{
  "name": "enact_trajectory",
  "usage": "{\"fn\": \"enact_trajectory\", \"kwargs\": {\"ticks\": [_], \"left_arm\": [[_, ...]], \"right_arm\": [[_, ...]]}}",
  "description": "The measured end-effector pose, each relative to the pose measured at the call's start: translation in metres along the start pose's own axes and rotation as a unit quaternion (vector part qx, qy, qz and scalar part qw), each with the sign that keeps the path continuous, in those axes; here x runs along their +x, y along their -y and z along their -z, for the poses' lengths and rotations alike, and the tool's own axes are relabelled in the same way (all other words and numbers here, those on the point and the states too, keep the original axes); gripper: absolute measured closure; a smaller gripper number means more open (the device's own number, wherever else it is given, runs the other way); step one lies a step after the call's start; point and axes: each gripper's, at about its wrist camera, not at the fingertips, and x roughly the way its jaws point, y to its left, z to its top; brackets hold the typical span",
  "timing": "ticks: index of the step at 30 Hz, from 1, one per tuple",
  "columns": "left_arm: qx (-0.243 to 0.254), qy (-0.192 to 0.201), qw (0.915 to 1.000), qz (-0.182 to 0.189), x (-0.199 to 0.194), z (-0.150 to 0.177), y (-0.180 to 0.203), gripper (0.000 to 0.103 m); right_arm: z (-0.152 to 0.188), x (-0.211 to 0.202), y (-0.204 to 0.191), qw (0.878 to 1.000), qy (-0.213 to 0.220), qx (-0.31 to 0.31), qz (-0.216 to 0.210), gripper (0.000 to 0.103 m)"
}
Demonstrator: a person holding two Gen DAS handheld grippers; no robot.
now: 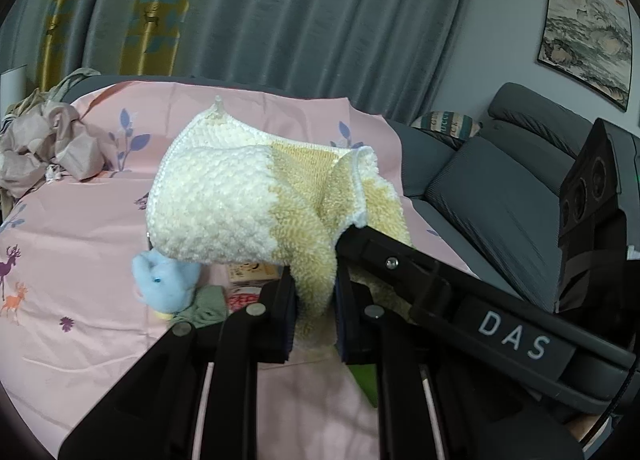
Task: Organize soft objects
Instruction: 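Carry the towel over the green box and lower it inside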
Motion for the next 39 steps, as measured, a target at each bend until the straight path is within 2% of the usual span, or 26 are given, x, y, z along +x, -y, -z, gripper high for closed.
{"fn": "enact_trajectory", "kwargs": {"ticks": [21, 39], "left_arm": [[0.033, -0.032, 0.9982, 0.038, 0.041, -0.011, 0.051, 0.091], [0.075, -0.077, 0.9924, 0.061, 0.089, -0.012, 0.094, 0.091]], "right_arm": [[-0.014, -0.024, 0.058, 0.997, 0.026, 0.057, 0.049, 0.067], [-0.019, -0.037, 0.121, 0.986, 0.039, 0.134, 0.095, 0.067]]}}
